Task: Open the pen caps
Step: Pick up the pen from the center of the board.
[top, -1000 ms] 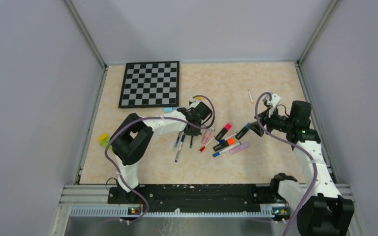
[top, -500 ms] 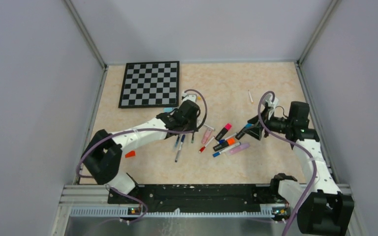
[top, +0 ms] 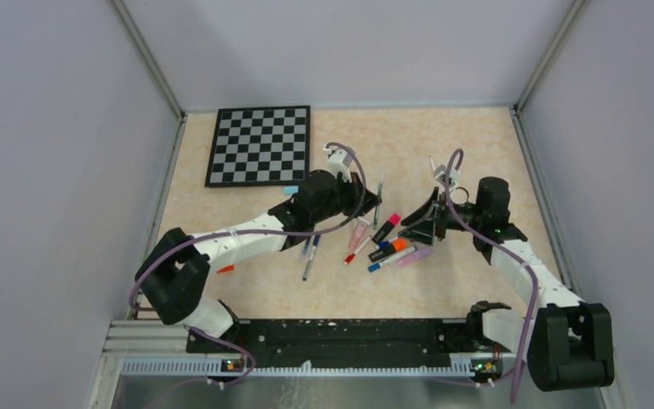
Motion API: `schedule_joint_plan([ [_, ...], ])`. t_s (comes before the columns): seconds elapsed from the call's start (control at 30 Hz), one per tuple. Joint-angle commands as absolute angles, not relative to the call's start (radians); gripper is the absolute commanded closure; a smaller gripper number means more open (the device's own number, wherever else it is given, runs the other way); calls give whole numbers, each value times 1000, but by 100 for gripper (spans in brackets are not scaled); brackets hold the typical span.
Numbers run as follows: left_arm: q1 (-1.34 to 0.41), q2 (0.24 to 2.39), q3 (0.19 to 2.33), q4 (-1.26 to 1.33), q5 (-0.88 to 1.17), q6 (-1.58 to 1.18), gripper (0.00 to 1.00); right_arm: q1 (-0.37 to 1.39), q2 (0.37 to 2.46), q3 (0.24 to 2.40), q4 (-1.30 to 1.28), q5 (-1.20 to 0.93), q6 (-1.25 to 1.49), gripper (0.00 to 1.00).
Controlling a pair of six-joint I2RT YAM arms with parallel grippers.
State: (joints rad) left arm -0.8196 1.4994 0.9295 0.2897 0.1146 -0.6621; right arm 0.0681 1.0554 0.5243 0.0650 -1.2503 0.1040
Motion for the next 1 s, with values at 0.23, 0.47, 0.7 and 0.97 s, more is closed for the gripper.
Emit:
schedule_joint_plan([
  [0.23,-916,1610,991,598,82,-739,100,114,1088,506,315,-1129,354,48],
  [0.47,-947,1631,1006,625,49,-742,100,117,1120,522,263,-1065,317,52],
  [0.7,-962,1639,1012,636,41,-743,100,123,1121,525,279,-1065,341,74],
  [0.97,-965,1575,966,653,18,-669,73,124,1099,555,218,-1118,246,100],
])
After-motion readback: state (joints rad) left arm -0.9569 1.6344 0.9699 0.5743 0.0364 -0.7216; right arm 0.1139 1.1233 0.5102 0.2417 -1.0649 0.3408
